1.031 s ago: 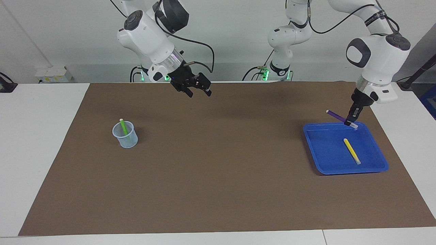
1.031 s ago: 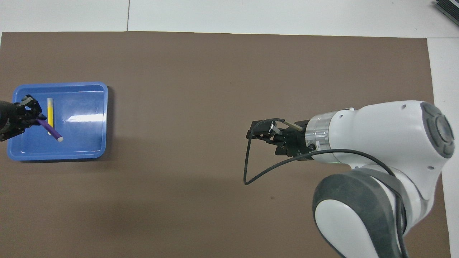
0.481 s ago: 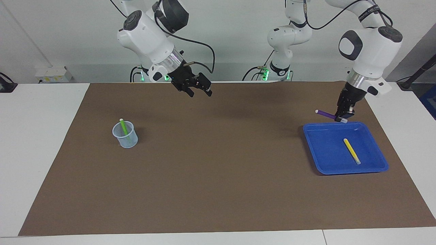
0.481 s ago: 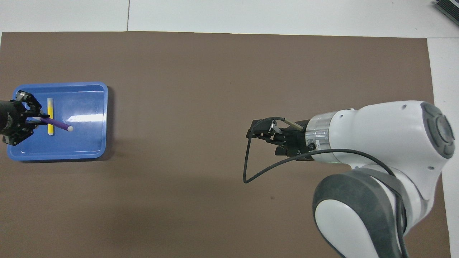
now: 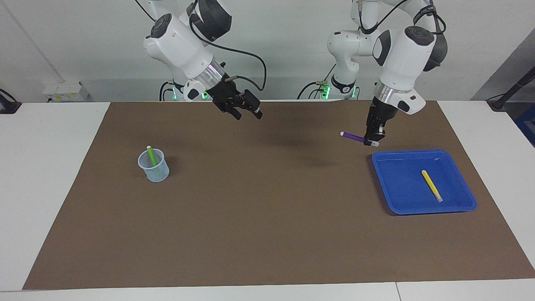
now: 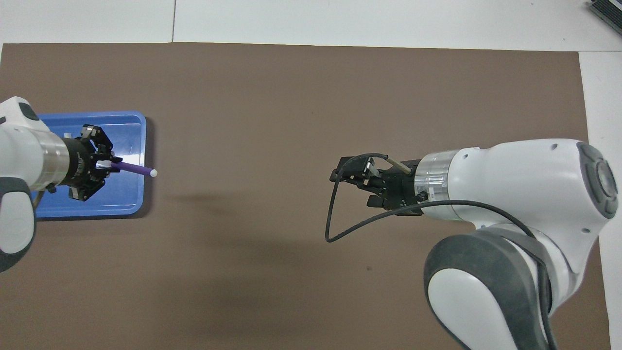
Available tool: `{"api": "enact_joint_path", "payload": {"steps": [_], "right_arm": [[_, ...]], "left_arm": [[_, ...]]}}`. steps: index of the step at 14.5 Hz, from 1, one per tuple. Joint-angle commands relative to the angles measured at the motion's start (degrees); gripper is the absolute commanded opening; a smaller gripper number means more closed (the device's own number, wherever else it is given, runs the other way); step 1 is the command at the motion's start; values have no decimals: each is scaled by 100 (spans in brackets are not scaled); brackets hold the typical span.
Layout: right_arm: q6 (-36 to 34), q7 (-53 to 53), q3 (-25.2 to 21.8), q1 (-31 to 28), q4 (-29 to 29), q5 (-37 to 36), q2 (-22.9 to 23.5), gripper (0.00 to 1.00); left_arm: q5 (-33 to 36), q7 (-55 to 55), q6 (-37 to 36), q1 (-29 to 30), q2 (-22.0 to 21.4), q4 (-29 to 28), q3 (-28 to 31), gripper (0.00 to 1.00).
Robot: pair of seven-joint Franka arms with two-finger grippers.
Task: Transfer and insert pens with both arms
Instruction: 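Lift the purple pen with the left gripper toward the right gripper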
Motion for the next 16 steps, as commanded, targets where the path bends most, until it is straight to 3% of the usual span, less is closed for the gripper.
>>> {"api": "enact_joint_path", "payload": {"steps": [1, 4, 10, 16], "right_arm": [[155, 93, 46, -24, -158, 134, -112, 100], [417, 400, 55, 2, -175, 282, -111, 100], [1542, 1296, 46, 688, -237, 450, 64, 100], [2043, 2077, 55, 1154, -211, 468, 108, 100]], "left_arm": [[-47, -448, -186, -352, -262, -108, 89, 12], [-47, -852, -230, -616, -384, -81, 36, 12], [-47, -1643, -406, -634, -500, 138, -535, 12], [-47, -2030, -538, -643, -605, 226, -825, 12]]}}
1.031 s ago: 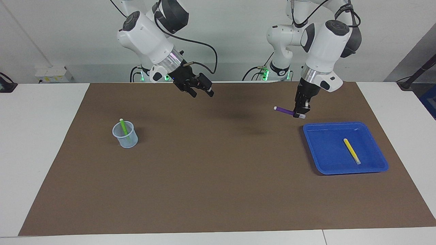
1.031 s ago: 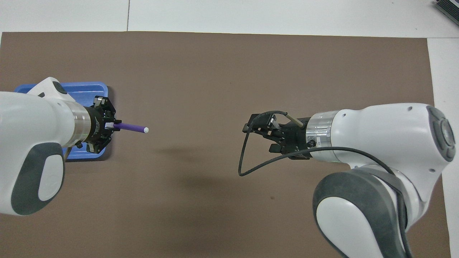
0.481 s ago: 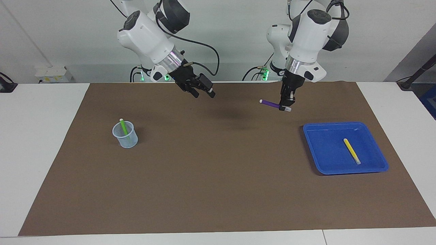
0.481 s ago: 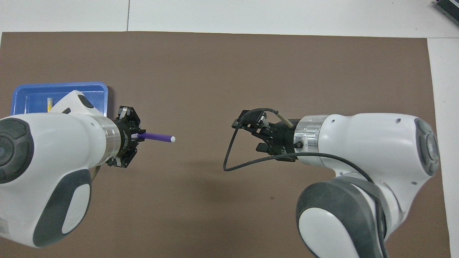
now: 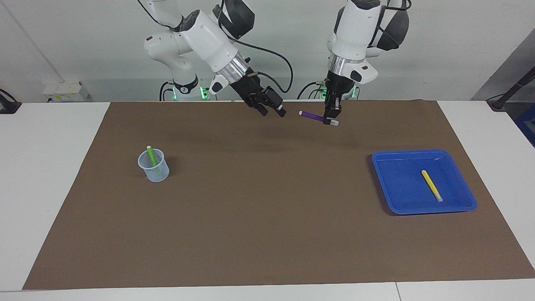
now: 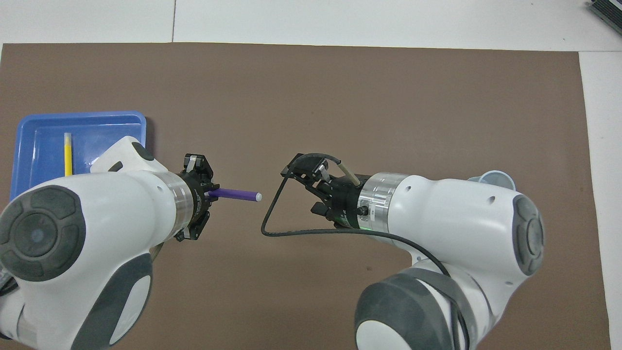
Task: Transfer and insert pens with both arms
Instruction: 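Grasp the purple pen's free end with the right gripper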
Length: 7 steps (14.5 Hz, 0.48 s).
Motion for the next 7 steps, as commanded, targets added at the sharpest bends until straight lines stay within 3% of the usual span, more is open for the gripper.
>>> {"api": "enact_joint_path", "payload": {"steps": [1, 6, 7], "right_arm": [[455, 454, 4, 231, -45, 153, 6, 100], [659, 579, 4, 513, -54, 153, 94, 99], [659, 579, 4, 531, -54, 153, 94, 95]], "left_arm": [[-47, -344, -288, -33, -144, 125, -155, 12], [-47, -662, -551, -33, -144, 353, -437, 12], [-47, -662, -648, -33, -144, 406, -445, 12]]}}
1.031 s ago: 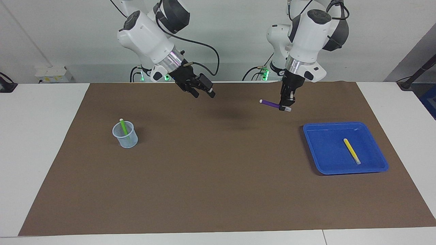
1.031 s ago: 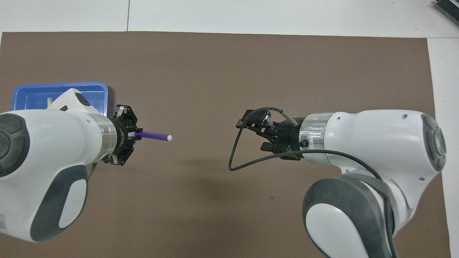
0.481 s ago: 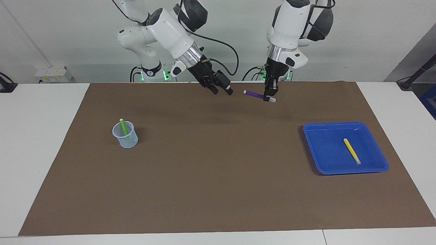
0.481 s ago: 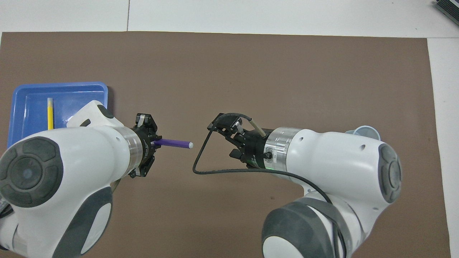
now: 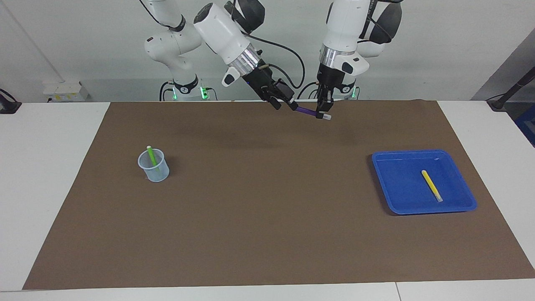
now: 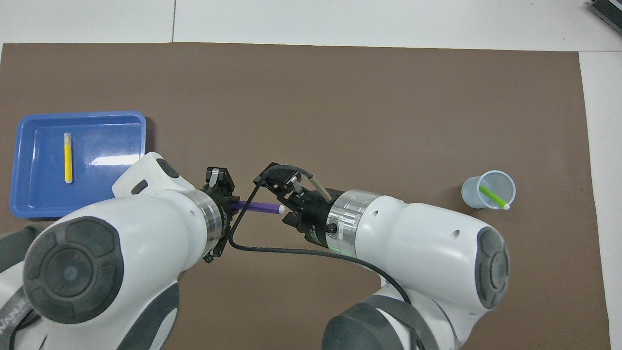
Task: Transfer and insert pens with both arms
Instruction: 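Grasp the purple pen's free end with the right gripper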
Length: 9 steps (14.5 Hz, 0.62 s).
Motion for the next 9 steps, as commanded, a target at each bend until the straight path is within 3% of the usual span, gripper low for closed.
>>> {"api": "enact_joint_path", "payload": {"steps": [1, 3, 9], "right_arm": [[110, -83, 1, 51, -75, 143, -3, 93], [119, -83, -8, 51, -93, 143, -4, 88], [-337, -74, -8, 42, -67, 143, -30, 88]], "left_arm": [[-47, -102, -333, -28, -53, 154, 13, 12], [-47, -102, -368, -28, -62, 154, 13, 12], [-47, -102, -359, -19, -62, 154, 22, 12]]}}
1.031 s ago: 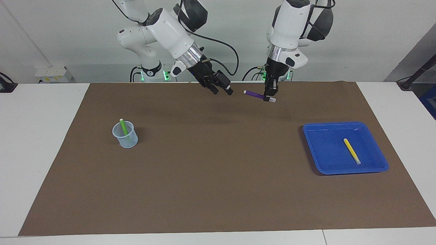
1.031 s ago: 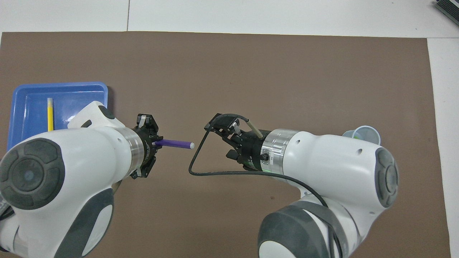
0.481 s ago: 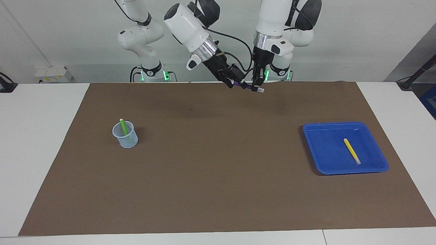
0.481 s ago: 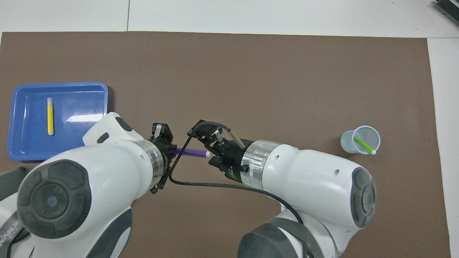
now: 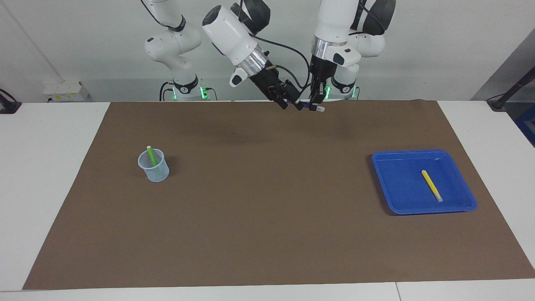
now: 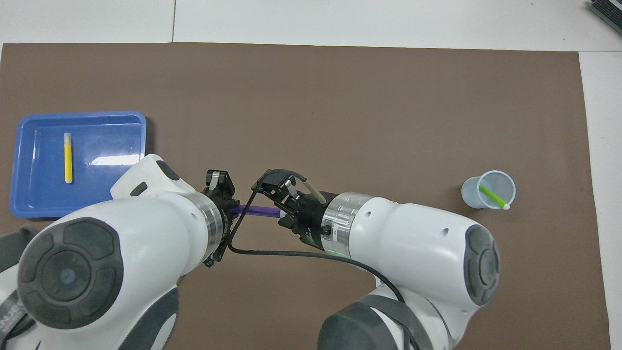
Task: Transfer and insert pens with both arms
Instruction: 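Grasp the purple pen's free end with the right gripper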
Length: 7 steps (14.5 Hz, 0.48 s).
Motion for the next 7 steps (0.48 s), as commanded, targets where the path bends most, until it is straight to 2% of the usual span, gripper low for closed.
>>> {"api": "enact_joint_path", "payload": {"steps": [1, 4, 7], "right_arm": [[-182, -74, -9, 27, -59, 143, -70, 88], [-200, -21, -9, 19, -50, 143, -70, 84], [-261, 14, -9, 19, -41, 152, -70, 72]], "left_arm": [[-47, -75, -160, -19, -60, 41, 26, 12], [-47, -75, -151, -19, -60, 32, 18, 12], [-47, -75, -151, -19, -95, 15, 18, 12]]}}
